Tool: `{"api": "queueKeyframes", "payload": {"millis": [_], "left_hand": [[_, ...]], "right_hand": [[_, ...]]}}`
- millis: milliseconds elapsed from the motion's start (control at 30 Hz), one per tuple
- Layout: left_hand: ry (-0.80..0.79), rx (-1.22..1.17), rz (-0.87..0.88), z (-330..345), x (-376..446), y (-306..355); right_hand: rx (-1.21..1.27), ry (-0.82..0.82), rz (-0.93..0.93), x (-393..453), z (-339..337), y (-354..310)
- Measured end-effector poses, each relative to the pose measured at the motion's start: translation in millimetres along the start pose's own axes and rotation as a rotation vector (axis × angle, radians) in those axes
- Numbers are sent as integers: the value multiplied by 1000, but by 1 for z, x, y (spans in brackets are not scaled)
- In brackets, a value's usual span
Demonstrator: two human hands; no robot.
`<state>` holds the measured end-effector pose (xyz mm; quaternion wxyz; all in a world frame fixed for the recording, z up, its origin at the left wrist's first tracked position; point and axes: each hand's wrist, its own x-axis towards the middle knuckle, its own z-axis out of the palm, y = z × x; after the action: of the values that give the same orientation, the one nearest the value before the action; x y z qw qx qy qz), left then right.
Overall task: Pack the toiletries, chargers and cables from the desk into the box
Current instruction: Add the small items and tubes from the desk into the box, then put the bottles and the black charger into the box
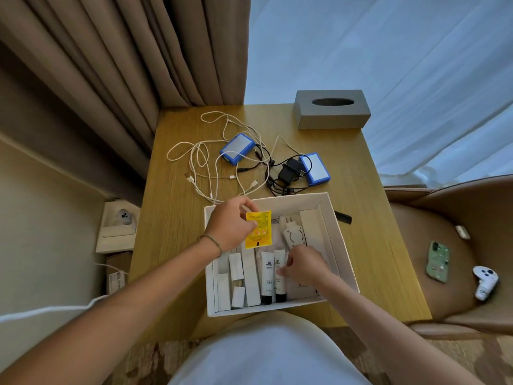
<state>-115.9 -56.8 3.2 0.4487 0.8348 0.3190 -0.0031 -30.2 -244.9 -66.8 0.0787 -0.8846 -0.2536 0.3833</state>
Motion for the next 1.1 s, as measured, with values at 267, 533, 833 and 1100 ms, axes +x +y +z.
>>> {"api": "queueKeyframes", "payload": {"millis": [267,533,833,1100], "left_hand": [[75,49,-102,44,12,-9],[86,340,53,71,13,-20],[127,566,264,56,8,2],[155,352,288,-12,33,32]], "right_hand": [[46,85,-37,-14,-14,11],[170,120,-102,-33,-33,3],[304,241,-256,-32,-85,-18],[340,272,-364,17,-146,-55]]}}
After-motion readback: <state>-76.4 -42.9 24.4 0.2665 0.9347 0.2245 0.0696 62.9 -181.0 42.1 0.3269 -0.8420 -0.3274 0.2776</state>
